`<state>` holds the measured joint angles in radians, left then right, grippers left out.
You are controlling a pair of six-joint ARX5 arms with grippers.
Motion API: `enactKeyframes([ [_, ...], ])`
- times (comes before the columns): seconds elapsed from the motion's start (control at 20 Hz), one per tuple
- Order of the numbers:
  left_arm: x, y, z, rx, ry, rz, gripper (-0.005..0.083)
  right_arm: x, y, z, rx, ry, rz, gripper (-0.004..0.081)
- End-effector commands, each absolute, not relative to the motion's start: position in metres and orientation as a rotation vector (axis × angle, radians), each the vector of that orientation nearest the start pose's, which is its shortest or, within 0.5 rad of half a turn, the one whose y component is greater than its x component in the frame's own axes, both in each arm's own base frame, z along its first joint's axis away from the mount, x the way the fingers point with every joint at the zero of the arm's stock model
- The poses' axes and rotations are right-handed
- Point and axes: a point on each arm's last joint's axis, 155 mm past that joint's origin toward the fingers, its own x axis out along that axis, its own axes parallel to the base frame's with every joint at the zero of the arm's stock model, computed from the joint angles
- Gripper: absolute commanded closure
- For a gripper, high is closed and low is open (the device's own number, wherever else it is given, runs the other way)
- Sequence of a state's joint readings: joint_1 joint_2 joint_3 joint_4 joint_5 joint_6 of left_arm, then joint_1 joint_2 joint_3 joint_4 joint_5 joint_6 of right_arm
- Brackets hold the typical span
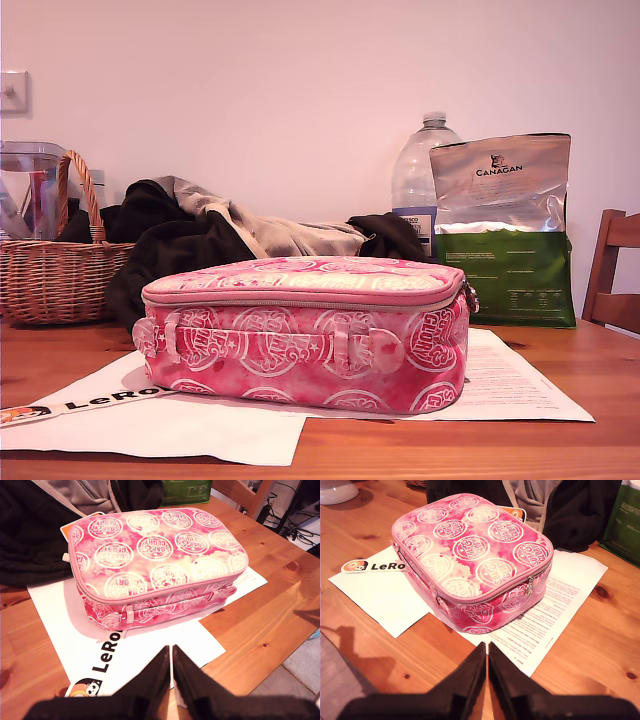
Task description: Open the zipper in the zip bag in front of you
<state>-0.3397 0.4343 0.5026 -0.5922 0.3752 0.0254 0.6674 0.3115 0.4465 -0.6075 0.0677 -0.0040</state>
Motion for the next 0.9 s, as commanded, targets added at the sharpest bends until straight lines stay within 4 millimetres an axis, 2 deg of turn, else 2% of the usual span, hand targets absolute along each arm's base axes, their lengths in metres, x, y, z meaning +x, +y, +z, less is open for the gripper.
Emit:
enactKeyframes([
  [0.0,0.197,-0.159,0.203,-0.024,0.381,-0.804,0.0794,0.198,0.141,0.196,-0.117,0.306,0.599,0.0782],
  [0.3,0.197,-0.159,0.203,-0.024,0.380,-0.804,0.0794,0.198,0.141,0.196,-0.116,0.306,0.599,0.0783],
  [0.5,0.204,-0.161,0.213,0.004,0.326,-0.811,0.0794,0.199,0.142,0.194,-0.116,0.315,0.599,0.0783],
  [0.6,0.209,-0.165,0.212,0.014,0.342,-0.823,0.0794,0.199,0.144,0.188,-0.113,0.345,0.604,0.0783],
  [0.85,0.227,-0.189,0.208,0.100,0.353,-0.923,0.0794,0.204,0.154,0.162,-0.137,0.461,0.623,0.0783],
])
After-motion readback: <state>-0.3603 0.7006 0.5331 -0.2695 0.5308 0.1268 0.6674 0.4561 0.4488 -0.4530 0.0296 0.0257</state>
